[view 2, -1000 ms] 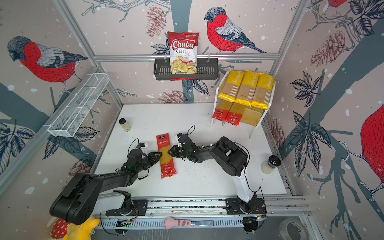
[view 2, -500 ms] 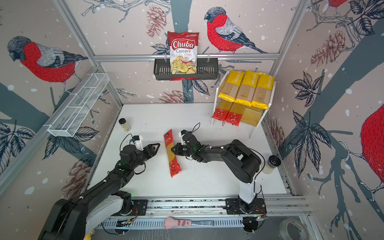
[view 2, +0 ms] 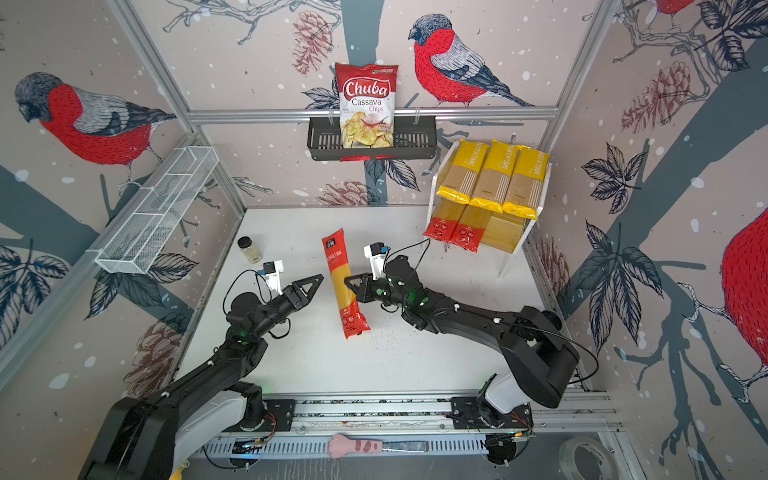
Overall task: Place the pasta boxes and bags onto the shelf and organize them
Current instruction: 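Tilt the red spaghetti pack upright, held between both grippers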
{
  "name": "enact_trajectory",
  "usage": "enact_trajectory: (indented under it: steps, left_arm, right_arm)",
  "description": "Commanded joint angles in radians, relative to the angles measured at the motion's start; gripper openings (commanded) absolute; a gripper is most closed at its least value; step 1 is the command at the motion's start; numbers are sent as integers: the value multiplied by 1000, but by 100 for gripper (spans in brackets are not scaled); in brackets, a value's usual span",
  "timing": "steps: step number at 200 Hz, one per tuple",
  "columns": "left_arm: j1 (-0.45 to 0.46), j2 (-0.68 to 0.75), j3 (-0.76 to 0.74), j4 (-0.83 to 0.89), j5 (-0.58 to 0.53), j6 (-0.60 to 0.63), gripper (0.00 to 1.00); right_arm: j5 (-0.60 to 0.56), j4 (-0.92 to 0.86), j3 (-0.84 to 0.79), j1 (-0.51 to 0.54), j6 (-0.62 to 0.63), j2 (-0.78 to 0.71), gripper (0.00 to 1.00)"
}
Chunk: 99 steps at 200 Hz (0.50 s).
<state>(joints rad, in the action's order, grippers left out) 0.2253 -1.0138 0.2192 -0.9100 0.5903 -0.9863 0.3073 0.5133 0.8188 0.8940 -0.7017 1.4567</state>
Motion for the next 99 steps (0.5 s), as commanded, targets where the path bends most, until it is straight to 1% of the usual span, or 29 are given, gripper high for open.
enact_trajectory:
  steps: [1,25,51,84,99]
  left_arm:
    - [23,-24,28,-209,82,-45,79]
    - [63,-45,62,-237,95,-34,79]
    - [77,-66,80,-304,104,-55,79]
    - [93,-108,105,-348,106,-62,76]
    - [99,-133,108,-415,114,-90,74]
  right_arm:
    - [52,195,-10,0,62,-56,5]
    - [104,235,-24,3,71,-104,4]
    - [158,253,-26,4,79,-136,4]
    - [213,307,-37,-2,50,-138,3]
    - [231,327,-41,-2,34,-131,3]
